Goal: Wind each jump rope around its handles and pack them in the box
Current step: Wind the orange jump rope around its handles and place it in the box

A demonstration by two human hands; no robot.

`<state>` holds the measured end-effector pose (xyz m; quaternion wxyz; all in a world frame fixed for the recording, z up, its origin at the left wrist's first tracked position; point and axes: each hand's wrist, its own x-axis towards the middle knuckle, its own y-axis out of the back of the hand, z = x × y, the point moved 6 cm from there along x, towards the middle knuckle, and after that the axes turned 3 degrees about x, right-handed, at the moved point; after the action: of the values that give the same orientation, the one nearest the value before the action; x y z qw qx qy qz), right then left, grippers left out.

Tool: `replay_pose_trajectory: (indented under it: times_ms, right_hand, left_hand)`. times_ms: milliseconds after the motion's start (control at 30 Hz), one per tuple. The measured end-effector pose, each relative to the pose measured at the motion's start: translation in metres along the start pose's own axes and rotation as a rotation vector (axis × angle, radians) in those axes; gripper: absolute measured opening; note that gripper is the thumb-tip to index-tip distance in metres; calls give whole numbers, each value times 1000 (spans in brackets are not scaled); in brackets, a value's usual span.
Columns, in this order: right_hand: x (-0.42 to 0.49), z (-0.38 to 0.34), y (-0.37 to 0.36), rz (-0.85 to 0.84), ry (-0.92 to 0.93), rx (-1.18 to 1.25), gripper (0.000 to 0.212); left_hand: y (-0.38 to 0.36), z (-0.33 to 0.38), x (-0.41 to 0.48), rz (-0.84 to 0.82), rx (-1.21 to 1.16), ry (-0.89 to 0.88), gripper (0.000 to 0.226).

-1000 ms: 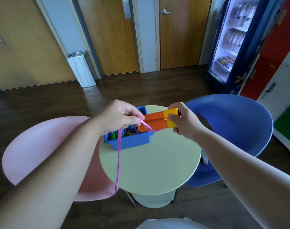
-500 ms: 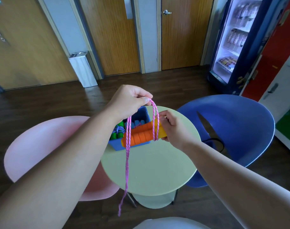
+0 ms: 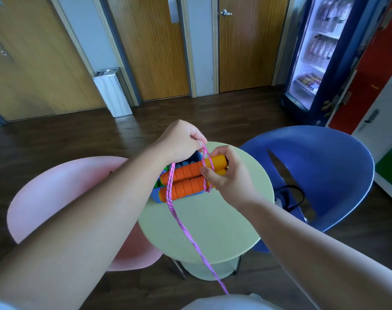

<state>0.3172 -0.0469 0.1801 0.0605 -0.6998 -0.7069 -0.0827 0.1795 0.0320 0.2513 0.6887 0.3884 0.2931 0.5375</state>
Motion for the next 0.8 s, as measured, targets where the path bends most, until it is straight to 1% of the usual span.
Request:
replay_pose_trajectory:
  times_ms: [67, 167, 233, 333, 400, 467, 533, 600, 733, 800]
  right_hand:
    - [0, -1, 2, -18, 35, -1, 29]
    - [1, 1, -1, -74, 64, -79, 41]
    - [1, 5, -4, -132, 42, -122, 40]
    - [0, 7, 1, -120, -9, -106, 34]
    - [0, 9, 9, -101, -32, -85, 31]
    - [0, 11, 17, -92, -39, -93, 26]
    - [0, 11, 22, -99, -34, -117, 16]
    - [1, 11, 23, -109, -27, -155, 11]
    - [4, 10, 31, -66, -37, -215, 10]
    - [4, 9, 39, -28, -50, -224, 10]
  left_hand:
    - [-1, 1, 2, 1, 4, -1, 17]
    - [-1, 8, 4, -6, -23, -15, 18]
    - [-2, 12, 5, -34, -16, -25, 17]
    - [0, 14, 6, -59, -29, -51, 15]
    - [1, 12, 5, -154, -98, -44, 13]
    - [1, 7, 1, -330, -149, 6, 8]
    - [3, 1, -4, -500, -154, 78, 8]
    - [8, -2, -8, -610, -117, 143, 11]
    - [28, -4, -14, -700, -69, 191, 15]
    - [41, -4, -12, -661, -121, 163, 15]
